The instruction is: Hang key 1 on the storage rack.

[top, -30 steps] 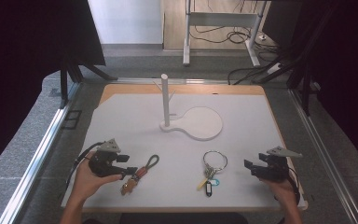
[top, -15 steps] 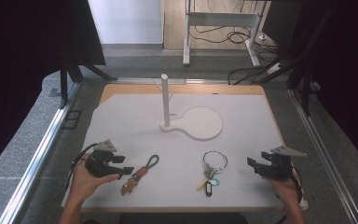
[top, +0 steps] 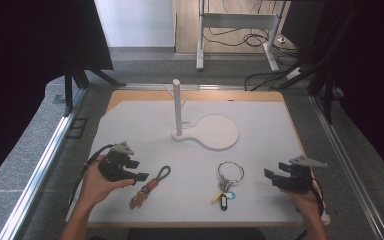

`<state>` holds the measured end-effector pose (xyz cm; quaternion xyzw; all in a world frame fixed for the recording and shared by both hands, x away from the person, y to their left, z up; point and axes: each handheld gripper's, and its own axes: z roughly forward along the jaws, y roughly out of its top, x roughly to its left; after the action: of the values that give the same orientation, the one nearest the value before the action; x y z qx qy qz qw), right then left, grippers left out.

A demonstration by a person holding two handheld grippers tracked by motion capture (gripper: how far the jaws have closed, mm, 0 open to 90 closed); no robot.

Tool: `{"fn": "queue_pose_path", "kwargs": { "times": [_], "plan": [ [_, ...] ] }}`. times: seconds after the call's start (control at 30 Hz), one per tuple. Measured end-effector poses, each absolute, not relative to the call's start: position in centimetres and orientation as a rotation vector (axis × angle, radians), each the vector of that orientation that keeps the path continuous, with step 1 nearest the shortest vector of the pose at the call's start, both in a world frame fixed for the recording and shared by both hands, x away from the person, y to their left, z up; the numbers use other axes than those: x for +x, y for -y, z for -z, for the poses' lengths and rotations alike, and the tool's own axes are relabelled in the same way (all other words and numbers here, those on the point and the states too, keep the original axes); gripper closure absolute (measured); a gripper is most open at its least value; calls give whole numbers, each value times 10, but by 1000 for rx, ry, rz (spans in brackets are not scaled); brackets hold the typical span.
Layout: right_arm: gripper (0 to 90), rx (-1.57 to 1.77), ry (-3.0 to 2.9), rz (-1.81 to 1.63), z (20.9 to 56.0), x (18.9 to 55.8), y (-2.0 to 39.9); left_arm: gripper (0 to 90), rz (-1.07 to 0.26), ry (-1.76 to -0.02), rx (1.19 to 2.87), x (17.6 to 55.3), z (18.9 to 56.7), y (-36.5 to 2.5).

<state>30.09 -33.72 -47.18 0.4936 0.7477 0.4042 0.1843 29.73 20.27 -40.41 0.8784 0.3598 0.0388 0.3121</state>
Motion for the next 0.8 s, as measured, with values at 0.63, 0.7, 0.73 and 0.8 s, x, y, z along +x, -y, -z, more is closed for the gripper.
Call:
{"fn": "queue_pose_path", "kwargs": {
  "times": [0.63, 0.7, 0.73, 0.8],
  "plan": [
    [317, 1391, -2109, -1110, 471, 298, 339, 391, -44, -884, 2446, 312, 398, -176],
    [318, 1393, -2113, -1106, 472, 298, 339, 393, -35, -878, 2462, 313, 398, -172],
    [318, 1388, -2119, -1100, 473, 298, 339, 393, -28, -876, 2469, 313, 398, -171],
    [319, 1384, -2124, -1090, 474, 298, 338, 393, -21, -875, 2481, 314, 399, -168]
  ]
}}
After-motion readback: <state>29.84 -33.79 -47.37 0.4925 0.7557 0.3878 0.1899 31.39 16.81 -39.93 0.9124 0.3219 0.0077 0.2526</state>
